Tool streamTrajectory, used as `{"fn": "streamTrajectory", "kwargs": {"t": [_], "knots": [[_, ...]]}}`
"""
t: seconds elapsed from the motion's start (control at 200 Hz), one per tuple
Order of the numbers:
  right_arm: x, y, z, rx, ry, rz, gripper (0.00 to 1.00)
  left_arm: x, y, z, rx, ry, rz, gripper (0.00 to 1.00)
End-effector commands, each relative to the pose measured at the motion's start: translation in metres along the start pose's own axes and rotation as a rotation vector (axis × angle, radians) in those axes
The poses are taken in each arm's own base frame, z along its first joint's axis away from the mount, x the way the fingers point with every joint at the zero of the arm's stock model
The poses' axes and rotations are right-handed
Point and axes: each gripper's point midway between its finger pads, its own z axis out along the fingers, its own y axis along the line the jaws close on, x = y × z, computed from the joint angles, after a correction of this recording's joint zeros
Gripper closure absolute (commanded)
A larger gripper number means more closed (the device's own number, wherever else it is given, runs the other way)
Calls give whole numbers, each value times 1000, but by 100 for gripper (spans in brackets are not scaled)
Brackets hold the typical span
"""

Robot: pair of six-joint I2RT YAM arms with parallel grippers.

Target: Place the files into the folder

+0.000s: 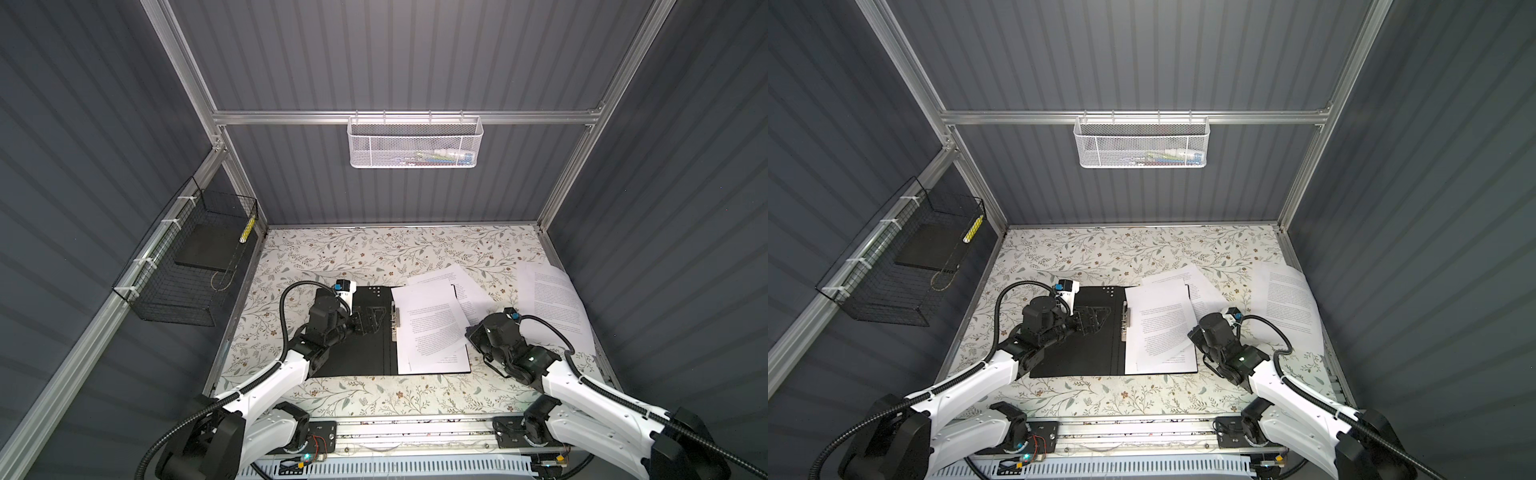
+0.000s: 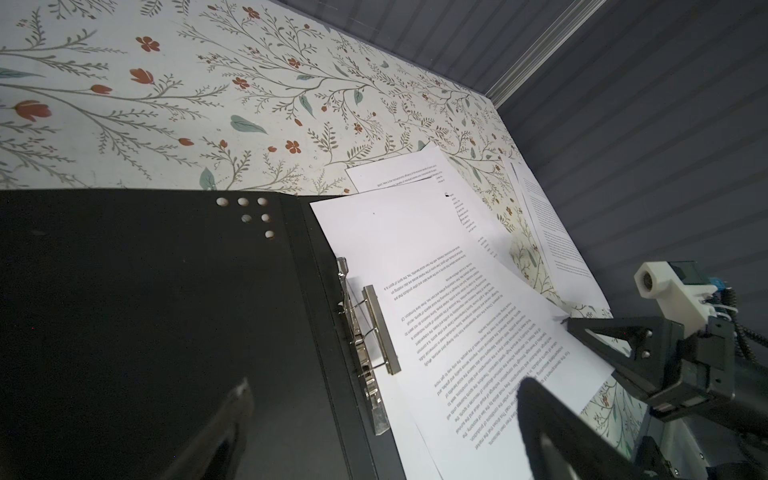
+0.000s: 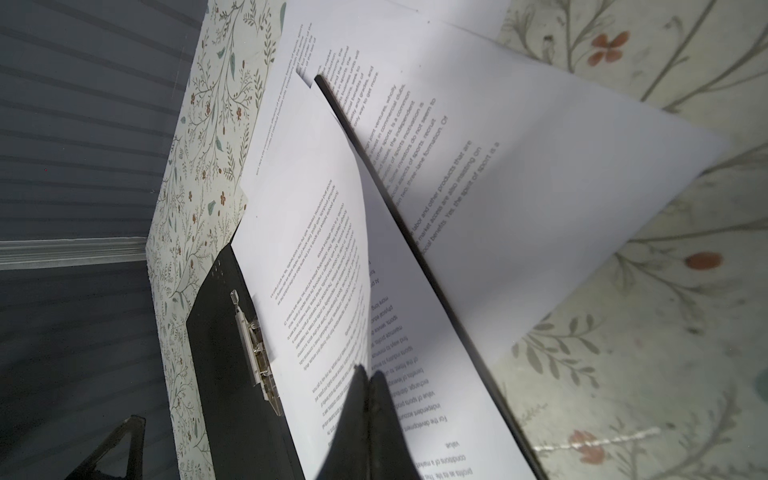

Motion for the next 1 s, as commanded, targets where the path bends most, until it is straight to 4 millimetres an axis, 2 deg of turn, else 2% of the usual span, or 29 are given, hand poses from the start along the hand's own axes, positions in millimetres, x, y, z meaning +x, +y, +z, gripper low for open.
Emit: {"fn": "streamTrajectory", "kwargs": {"t": [0.0, 0.115, 0.375, 0.585, 0.7, 0.81, 0.99], "knots": [[0, -5, 2, 18, -33, 20, 100, 1, -4, -3, 17, 6, -7, 0], [6, 1, 2, 2, -22, 8, 87, 2, -4, -2, 16, 9, -8, 0], [21, 6, 1, -10, 14, -37, 65, 2, -2, -2, 7, 12, -8, 0], [23, -5, -3, 71, 37, -189, 38, 2, -1, -2, -2, 12, -9, 0], [23, 2, 0, 40, 79, -294, 25, 3, 0, -1, -4, 14, -8, 0], [23, 9, 6, 27, 147, -349, 21, 3, 1, 0, -6, 18, -9, 0], [10, -7, 16, 145, 219, -407, 17, 4, 3, 0, -19, 22, -3, 0]]}}
